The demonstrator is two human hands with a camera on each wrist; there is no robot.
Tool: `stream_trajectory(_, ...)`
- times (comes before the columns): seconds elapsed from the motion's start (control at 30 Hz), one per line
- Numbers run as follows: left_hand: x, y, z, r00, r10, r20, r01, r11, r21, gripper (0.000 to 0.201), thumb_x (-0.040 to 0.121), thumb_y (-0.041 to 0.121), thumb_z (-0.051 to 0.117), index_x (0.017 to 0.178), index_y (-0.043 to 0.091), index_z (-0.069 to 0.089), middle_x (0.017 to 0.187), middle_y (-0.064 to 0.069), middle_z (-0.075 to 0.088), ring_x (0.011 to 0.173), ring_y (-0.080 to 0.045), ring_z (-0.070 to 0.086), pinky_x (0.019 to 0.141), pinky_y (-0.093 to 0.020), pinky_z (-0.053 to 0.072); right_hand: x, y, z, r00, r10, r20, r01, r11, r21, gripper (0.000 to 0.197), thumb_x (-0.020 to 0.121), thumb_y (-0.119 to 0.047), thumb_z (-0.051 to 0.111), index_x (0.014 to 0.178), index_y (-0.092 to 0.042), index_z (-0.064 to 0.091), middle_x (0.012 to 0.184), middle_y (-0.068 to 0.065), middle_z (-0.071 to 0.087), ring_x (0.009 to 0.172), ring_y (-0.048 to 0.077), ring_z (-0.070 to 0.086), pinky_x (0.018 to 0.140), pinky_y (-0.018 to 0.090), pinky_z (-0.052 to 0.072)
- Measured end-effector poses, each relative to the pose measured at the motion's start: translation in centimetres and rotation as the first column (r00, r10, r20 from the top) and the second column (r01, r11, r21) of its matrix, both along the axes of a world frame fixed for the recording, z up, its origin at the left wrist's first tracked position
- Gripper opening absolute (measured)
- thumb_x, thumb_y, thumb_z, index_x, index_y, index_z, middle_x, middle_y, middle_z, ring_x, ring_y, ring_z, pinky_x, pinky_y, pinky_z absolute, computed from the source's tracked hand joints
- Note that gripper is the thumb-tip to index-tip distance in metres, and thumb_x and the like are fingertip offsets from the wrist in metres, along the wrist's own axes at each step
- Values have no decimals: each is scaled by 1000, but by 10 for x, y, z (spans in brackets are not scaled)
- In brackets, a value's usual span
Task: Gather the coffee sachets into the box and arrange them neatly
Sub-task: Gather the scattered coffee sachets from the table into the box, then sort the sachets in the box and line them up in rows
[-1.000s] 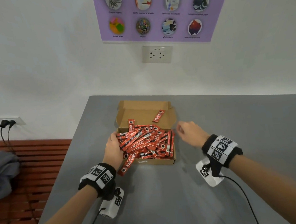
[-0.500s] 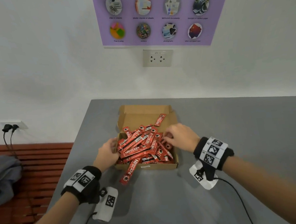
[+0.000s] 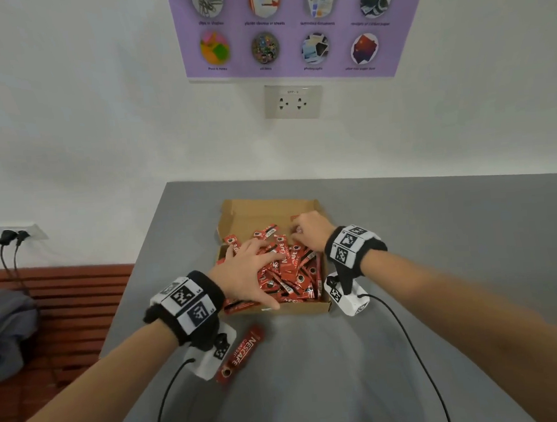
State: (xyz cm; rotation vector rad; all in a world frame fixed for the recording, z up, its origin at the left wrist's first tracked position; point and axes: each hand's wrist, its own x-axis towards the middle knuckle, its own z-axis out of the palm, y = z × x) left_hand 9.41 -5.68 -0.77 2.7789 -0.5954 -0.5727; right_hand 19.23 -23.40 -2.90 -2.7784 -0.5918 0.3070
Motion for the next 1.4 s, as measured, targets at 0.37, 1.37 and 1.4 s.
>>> stream_trajectory(0.37,-42,27,0,913,153,377,6,921,-389,21,86,35,53,91,17,63,92,9,53,82,4,47,76,-18,41,-12,-7,35,982,-91,164,54,975,215,14,84,-4,62,94,0,72,91,12,70,77,20,65,74,31,56)
stream_trajectory(1.37,-79,-10,-44,975,-186,124,105,870,482,47,94,10,49,136,5,30,131,-17,50,114,-32,54,93,-42,49,-83,-50,0,983,-155,-96,173,959,223,43,87,-14,63,124,-7,41,75,-13,46,65,2,49,54,10,37)
stream_trajectory(1.4,-78,-11,-45,976,-184,118,108,874,474,46,94,9,49,136,5,32,131,-16,49,115,-31,53,94,-40,49,-84,-50,-1,983,-158,-92,175,959,222,43,87,-14,62,125,-7,41,77,-11,48,67,5,51,56,12,39)
